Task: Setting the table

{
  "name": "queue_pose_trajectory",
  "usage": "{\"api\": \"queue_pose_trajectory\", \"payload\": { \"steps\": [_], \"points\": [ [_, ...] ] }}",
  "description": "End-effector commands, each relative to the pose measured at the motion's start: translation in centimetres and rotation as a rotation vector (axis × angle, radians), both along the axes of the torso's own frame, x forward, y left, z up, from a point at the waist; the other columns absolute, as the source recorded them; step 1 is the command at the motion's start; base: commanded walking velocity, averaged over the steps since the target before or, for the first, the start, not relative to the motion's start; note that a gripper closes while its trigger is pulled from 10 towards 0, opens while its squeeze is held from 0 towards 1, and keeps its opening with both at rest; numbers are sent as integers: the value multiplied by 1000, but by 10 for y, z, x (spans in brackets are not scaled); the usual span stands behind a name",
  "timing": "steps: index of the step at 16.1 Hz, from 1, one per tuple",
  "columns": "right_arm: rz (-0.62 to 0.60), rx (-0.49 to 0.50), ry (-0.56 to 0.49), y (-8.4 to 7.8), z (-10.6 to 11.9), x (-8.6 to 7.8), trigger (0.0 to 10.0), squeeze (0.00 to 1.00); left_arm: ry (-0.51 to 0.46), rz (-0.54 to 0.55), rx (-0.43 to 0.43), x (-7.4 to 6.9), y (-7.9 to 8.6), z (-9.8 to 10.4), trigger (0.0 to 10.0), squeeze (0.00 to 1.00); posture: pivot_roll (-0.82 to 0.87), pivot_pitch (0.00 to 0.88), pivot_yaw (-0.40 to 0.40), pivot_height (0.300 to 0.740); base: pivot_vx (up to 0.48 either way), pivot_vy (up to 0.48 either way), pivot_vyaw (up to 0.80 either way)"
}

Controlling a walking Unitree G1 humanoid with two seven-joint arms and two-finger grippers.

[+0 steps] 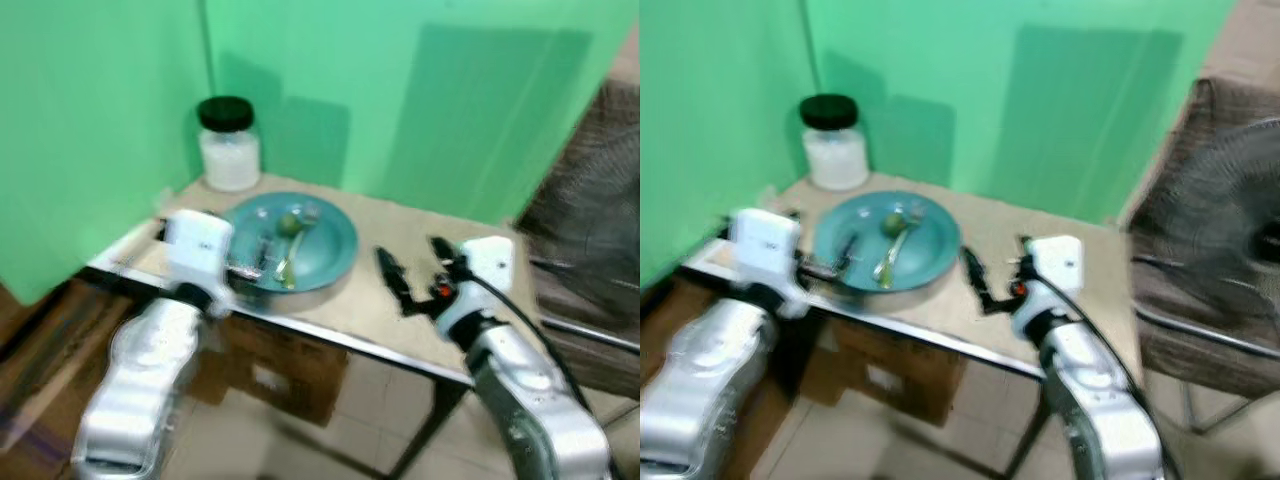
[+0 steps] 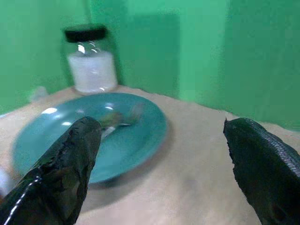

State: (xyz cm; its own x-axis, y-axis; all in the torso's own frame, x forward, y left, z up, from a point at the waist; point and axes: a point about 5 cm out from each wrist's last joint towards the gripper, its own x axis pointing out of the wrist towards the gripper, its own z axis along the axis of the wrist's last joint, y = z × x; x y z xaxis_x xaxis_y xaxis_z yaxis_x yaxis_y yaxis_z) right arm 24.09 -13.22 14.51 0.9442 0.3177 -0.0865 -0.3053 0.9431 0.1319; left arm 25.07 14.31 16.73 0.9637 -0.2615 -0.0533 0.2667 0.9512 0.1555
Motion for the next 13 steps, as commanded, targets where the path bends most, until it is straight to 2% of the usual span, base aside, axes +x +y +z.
{"api": "queue_pose_trajectory", "payload": {
  "steps": [1, 3, 5, 6, 8, 9, 10, 13],
  "points": [
    [10, 6, -6, 4, 4, 3, 10000, 0, -10, 19, 18, 2, 6, 3, 10000, 0, 86, 0, -48, 740, 304, 0, 0],
    [46, 38, 40, 7, 2, 4, 10000, 0, -13, 14, 19, 3, 5, 4, 10000, 0, 88, 0, -52, 740, 309, 0, 0],
    [62, 47, 28, 7, 3, 4, 10000, 0, -11, 12, 20, 1, 5, 3, 10000, 0, 90, 0, -50, 740, 307, 0, 0],
    [89, 15, 19, 8, 3, 3, 10000, 0, -9, 7, 22, 1, 5, 3, 10000, 0, 90, 0, -50, 740, 311, 0, 0],
    [99, -3, 27, 9, 2, 2, 10000, 0, -7, -2, 25, 0, 4, 2, 10000, 0, 90, 0, -49, 740, 302, 0, 800],
    [92, 3, 29, 8, 2, 2, 10000, 0, -7, -5, 26, 0, 3, 2, 10000, 0, 90, 0, -49, 740, 296, 0, 800],
    [51, 39, 37, 2, 2, 6, 10000, 0, -5, -11, 26, 1, 1, 2, 10000, 0, 91, 0, -51, 740, 289, 0, 0],
    [-1, 65, 44, -8, 4, 16, 10000, 0, 1, -26, 26, 1, -1, 0, 10000, 0, 93, 0, -59, 740, 285, 0, 0]
  ]
}}
